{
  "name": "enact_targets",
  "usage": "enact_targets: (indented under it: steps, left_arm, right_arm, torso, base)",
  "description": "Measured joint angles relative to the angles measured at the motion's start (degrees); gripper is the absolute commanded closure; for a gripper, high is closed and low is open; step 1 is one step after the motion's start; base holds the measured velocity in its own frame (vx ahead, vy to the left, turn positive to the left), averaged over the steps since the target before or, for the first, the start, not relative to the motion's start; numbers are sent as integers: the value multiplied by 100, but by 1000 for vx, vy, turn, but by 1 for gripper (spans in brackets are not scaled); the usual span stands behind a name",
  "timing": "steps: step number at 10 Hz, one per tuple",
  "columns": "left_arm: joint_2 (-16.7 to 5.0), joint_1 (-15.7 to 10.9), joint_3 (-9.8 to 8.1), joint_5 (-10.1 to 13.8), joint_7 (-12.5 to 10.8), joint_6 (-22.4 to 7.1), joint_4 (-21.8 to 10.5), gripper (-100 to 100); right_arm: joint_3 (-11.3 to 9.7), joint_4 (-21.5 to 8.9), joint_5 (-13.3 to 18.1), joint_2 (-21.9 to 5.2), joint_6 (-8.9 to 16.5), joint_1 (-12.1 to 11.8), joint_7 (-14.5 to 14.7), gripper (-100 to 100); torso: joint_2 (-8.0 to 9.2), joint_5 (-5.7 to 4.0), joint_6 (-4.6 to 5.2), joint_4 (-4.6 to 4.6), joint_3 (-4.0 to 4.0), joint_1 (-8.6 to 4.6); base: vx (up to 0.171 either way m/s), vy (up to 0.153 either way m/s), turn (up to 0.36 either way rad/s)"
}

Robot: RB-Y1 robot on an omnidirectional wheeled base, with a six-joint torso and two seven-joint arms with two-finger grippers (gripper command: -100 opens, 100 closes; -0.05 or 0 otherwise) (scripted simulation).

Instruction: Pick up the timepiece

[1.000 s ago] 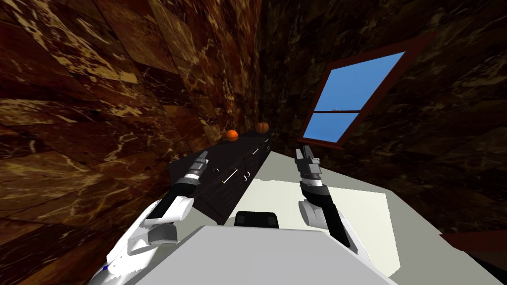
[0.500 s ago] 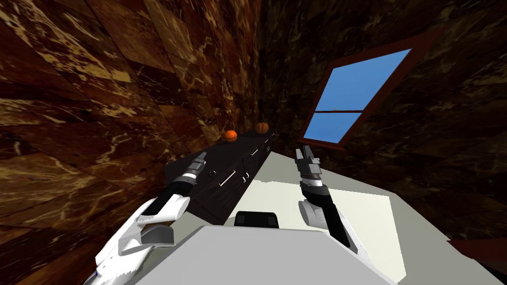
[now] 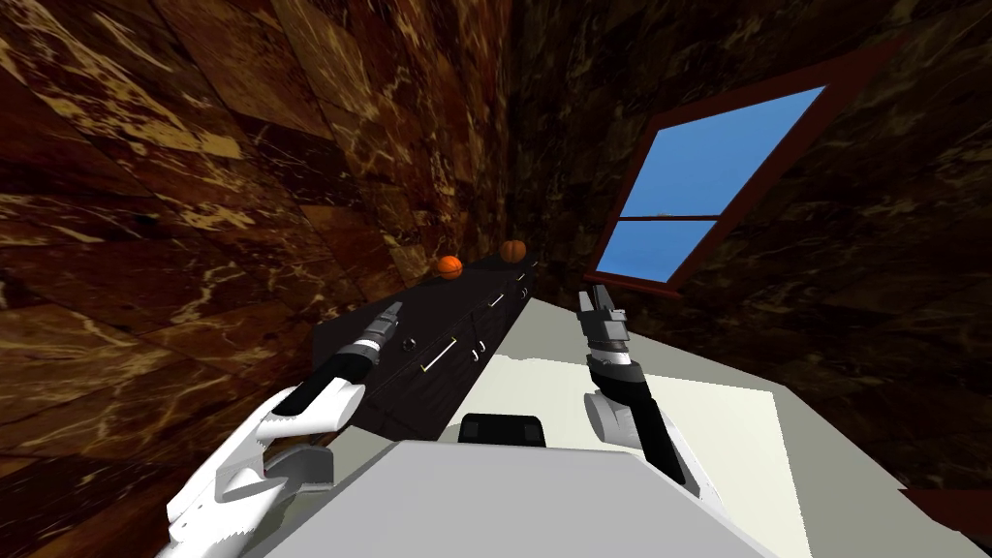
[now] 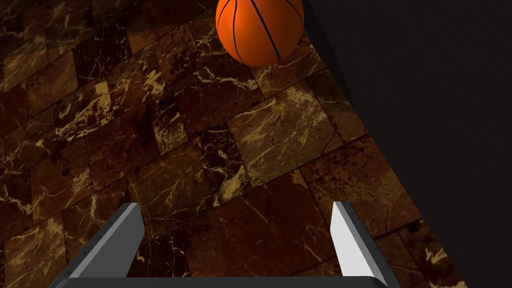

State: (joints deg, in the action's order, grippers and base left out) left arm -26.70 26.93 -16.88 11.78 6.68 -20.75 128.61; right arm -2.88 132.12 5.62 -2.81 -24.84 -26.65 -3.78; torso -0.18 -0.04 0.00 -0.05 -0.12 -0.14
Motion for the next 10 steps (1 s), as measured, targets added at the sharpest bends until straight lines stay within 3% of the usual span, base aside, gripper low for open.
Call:
enact_targets:
  steps: [10]
  left_arm:
    - [-537,215,-115,192,351,-1583,31,-100]
  right_arm:
    - [0,0,0,0,0,0,0,0]
  torso:
    - [2,2,0,0,1,8]
  base:
    - [56,-35,32]
